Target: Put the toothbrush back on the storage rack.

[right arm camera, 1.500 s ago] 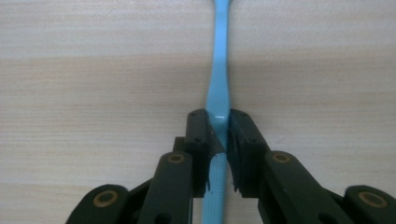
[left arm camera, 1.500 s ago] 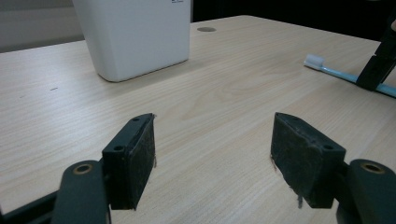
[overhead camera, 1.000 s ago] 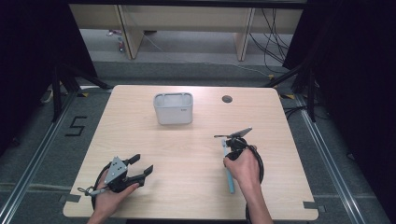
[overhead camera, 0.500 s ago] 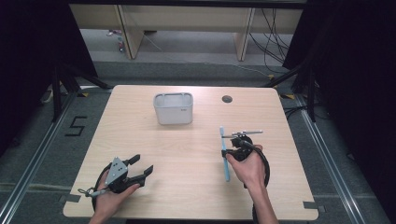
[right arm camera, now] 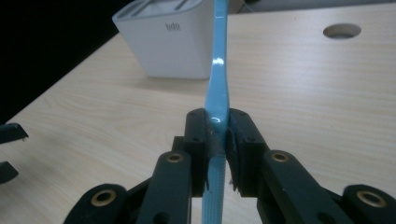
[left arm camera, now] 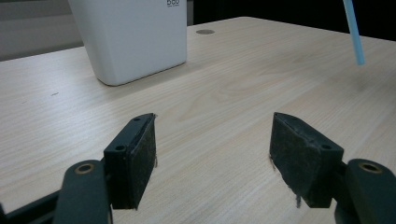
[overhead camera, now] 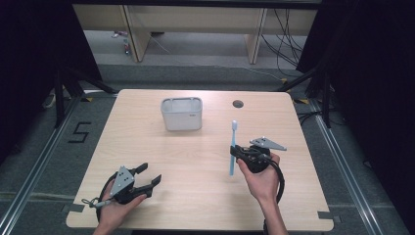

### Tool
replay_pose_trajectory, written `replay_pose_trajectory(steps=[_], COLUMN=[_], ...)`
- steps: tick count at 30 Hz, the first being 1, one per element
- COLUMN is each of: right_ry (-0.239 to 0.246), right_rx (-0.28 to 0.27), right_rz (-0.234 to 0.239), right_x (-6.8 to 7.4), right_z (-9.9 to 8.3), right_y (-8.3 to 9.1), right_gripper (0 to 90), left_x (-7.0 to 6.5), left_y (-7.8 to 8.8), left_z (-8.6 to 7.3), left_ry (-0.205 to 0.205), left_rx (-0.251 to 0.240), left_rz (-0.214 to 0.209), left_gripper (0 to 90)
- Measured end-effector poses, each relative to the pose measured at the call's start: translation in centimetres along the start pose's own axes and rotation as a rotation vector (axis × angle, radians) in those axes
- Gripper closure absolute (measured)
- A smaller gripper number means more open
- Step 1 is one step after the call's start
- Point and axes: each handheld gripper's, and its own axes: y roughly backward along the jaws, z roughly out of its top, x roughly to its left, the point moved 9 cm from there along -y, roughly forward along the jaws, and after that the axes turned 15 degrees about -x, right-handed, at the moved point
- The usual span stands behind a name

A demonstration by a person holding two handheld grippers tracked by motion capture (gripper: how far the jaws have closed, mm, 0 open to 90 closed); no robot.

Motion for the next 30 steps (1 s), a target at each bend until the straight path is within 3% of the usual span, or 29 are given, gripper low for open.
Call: replay_pose_trajectory(steps=[4, 5, 8, 9, 10, 12, 14, 15, 16, 23, 30], right_ry=[0.036, 0.024, 0.061, 0.044, 0.078, 0.056, 0.069, 0.069, 0.1, 0.092, 0.096], right_rx=[-0.05, -0.062, -0.104, -0.121, -0.148, -0.156, -0.183, -0.183, -0.196, -0.238, -0.251], right_rz=[0.005, 0.011, 0.022, 0.033, 0.032, 0.036, 0.049, 0.049, 0.042, 0.073, 0.06], right_x=[0.0, 0.1, 0.1, 0.4, 0.3, 0.5, 0.8, 0.8, 0.6, 1.6, 1.8], right_z=[0.3, 0.4, 0.7, 0.8, 1.0, 1.1, 1.3, 1.3, 1.4, 1.7, 2.0], right_y=[0.1, 0.2, 0.2, 0.3, 0.4, 0.4, 0.5, 0.5, 0.4, 0.3, 0.3], right_gripper=[79.0, 79.0, 79.0, 79.1, 79.1, 79.1, 79.0, 79.0, 79.0, 79.0, 79.1], left_x=[0.0, 0.0, 0.0, 0.0, 0.0, 0.0, -0.2, -0.2, -0.2, -0.3, -1.1], left_y=[0.0, 0.0, 0.1, 0.1, 0.1, 0.1, 0.0, 0.0, 0.0, -0.1, -0.5], left_z=[0.0, 0.0, -0.1, -0.1, -0.1, -0.1, -0.1, -0.1, 0.0, 0.1, 1.2], left_ry=[-0.002, 0.001, -0.007, -0.01, -0.01, -0.01, -0.008, -0.008, -0.007, 0.012, 0.004], left_rx=[0.001, 0.003, 0.019, 0.019, 0.02, 0.021, 0.017, 0.017, 0.014, -0.01, -0.024], left_rz=[-0.002, -0.001, 0.004, 0.006, 0.007, 0.008, 0.002, 0.002, 0.0, -0.006, -0.03], left_gripper=[31.2, 31.3, 31.3, 31.4, 31.4, 31.4, 31.3, 31.2, 31.2, 31.2, 32.4])
